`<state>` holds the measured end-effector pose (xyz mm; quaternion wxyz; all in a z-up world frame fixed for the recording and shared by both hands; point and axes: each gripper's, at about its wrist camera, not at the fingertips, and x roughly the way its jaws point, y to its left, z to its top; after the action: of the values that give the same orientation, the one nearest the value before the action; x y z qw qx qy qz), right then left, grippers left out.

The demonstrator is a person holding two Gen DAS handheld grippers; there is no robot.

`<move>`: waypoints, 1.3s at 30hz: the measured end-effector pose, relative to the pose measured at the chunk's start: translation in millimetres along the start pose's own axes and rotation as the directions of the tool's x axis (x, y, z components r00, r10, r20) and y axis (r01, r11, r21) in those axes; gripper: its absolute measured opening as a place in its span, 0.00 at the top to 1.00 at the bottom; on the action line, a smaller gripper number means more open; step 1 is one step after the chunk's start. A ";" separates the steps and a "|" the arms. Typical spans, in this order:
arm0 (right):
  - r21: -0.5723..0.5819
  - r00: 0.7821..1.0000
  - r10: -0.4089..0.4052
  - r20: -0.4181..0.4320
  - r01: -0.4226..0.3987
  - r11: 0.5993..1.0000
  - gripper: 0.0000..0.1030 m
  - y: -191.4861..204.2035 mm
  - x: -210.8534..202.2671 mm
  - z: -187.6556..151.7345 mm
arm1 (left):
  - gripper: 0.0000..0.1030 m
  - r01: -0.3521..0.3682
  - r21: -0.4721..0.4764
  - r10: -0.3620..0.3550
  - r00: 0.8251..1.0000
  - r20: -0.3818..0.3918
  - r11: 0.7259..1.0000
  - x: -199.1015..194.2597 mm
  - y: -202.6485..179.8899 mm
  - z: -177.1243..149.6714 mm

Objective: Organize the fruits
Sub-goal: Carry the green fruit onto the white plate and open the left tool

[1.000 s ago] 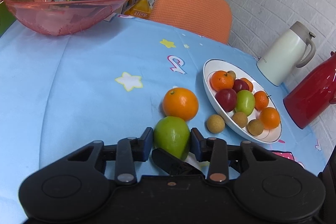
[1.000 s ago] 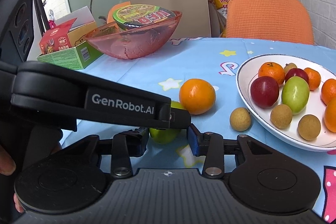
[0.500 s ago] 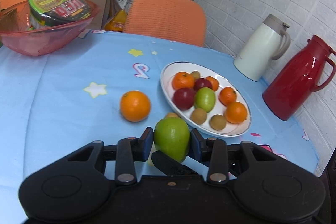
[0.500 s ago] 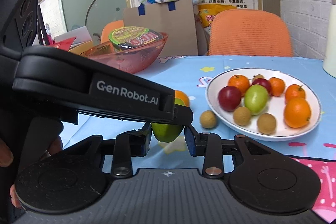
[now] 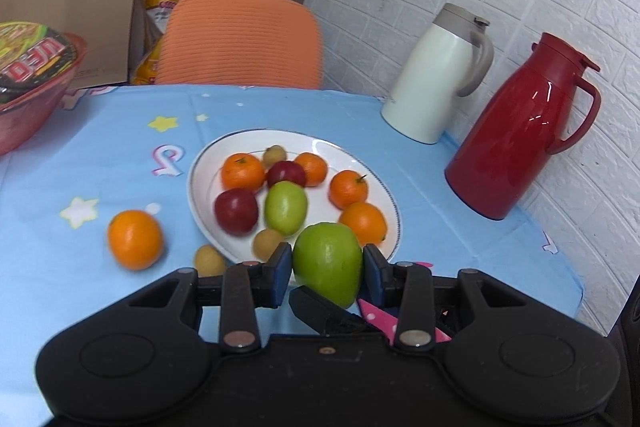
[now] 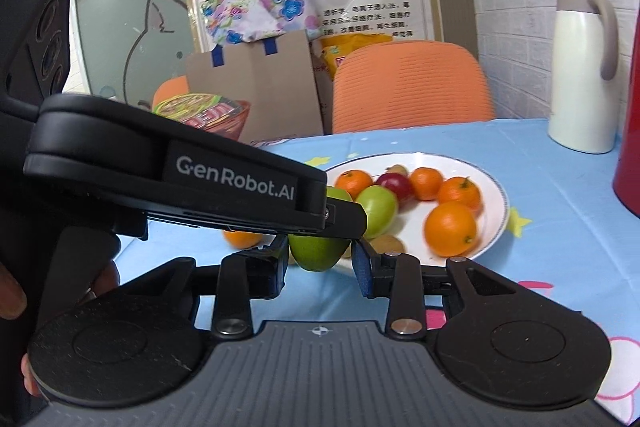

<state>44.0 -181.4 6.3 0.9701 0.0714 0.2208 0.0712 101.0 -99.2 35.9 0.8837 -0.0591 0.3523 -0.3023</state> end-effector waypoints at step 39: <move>-0.072 0.997 -0.064 0.048 0.068 0.995 0.00 -32.0 31.1 -1.6 | 0.00 -0.035 -0.059 0.040 0.995 0.090 0.998 46.1 11.9 21.9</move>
<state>74.4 -207.2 -13.6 0.9787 0.0299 0.1979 0.0455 147.6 -118.5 21.4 0.9024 -0.0914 0.3210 -0.2724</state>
